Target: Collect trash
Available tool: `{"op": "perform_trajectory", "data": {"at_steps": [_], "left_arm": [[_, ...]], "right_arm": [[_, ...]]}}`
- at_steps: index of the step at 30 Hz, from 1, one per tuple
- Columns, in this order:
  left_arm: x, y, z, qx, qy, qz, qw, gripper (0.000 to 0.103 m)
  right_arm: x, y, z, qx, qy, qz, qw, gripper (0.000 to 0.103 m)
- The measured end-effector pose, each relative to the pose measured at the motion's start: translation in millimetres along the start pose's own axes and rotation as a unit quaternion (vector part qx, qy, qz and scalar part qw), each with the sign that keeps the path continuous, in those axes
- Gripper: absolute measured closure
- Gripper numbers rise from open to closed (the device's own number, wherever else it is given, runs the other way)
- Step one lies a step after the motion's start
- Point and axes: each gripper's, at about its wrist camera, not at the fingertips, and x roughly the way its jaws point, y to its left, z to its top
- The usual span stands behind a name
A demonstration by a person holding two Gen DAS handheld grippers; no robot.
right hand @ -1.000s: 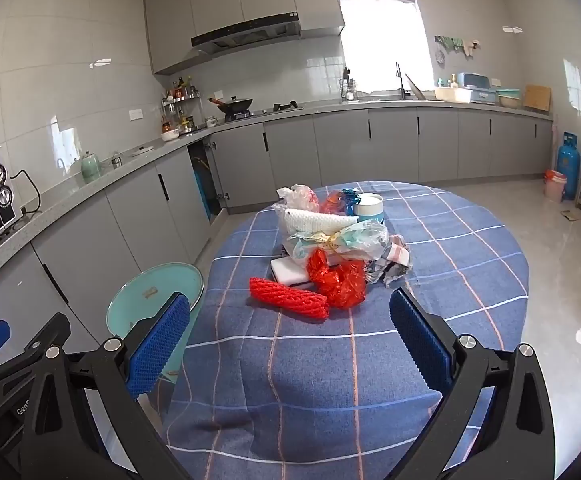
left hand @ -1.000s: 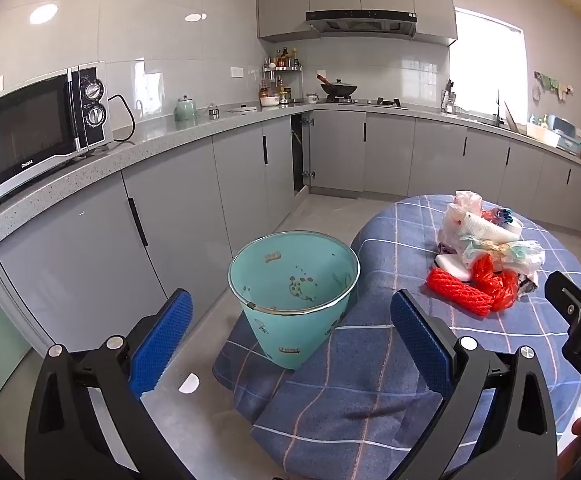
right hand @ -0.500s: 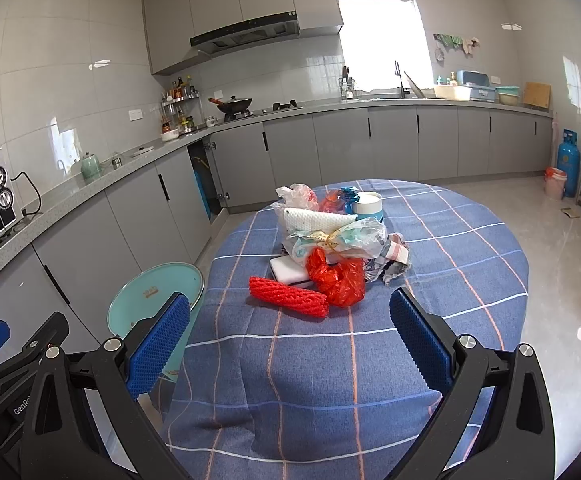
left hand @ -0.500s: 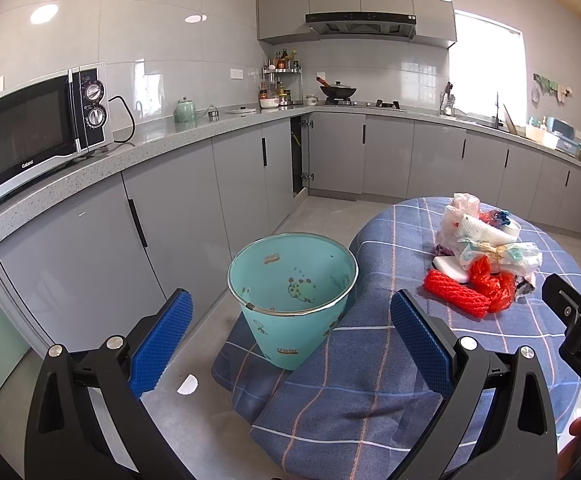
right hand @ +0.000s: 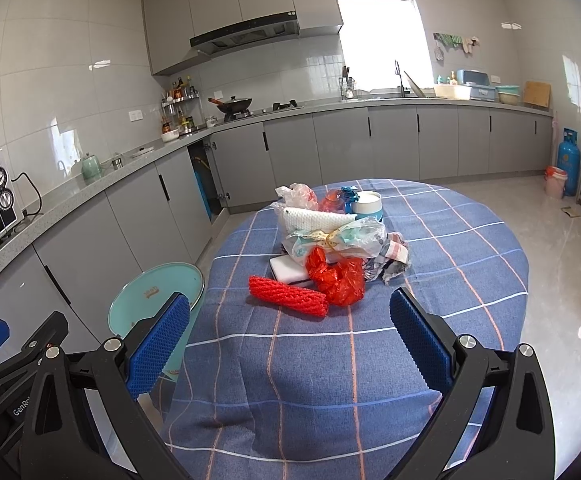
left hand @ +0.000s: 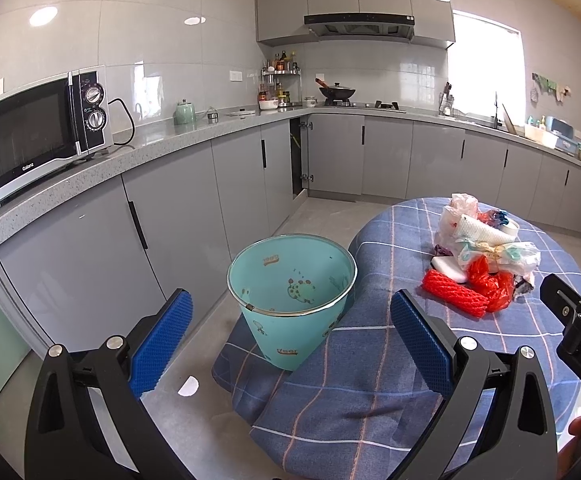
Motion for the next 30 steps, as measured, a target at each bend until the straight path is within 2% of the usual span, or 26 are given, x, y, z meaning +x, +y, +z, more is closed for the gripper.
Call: {"op": "perform_trajectory", "data": {"at_steps": [30], "left_arm": [[-1.4, 0.8, 1.0, 0.001, -0.001, 0.0, 1.0, 0.006]], "right_arm": [[-3.2, -3.4, -0.7, 0.003, 0.0, 0.002, 1.0, 0.004]]}}
